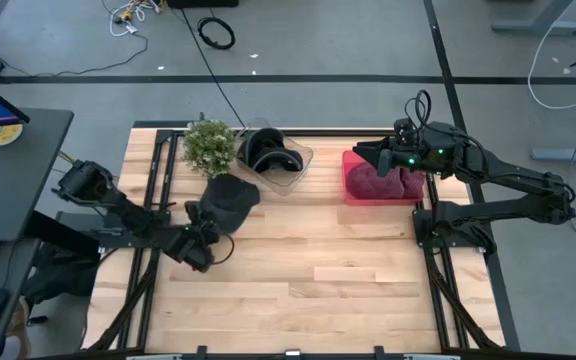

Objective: Pick & Place hat
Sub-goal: Put the black cap into the transparent bin

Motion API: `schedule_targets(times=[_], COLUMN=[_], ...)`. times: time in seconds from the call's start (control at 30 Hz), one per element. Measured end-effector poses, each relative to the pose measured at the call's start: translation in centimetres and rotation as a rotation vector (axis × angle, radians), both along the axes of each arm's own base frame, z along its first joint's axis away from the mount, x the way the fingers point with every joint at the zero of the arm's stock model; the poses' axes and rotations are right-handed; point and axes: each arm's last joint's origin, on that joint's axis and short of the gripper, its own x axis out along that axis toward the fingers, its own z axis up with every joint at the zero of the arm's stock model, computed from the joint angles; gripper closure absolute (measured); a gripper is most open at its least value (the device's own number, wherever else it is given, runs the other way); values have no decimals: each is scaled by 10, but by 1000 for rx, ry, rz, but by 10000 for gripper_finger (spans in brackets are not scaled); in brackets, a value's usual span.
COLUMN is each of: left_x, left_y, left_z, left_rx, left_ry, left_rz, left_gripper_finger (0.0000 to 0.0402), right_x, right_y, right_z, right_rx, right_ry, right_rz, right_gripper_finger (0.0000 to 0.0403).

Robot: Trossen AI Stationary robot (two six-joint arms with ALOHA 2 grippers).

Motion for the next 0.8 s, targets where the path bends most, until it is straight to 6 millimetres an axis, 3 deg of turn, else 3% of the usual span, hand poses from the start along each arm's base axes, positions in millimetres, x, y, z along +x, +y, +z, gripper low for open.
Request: schedule_targets(times=[0.5, 0.8], left_x=[11, 13], left_y=[16, 23], left_z=[-1, -1], left_rx=[-26, -16], left_ry=[-5, 2], left_rz=[80, 105], left_gripper_finger=[172, 268], right_x=[1, 1], right_y=[0, 0], right_z=[5, 5], right_rx=[-25, -22], right_ry=[-42, -43], right_rz=[3, 2], right_gripper_finger=[223, 223])
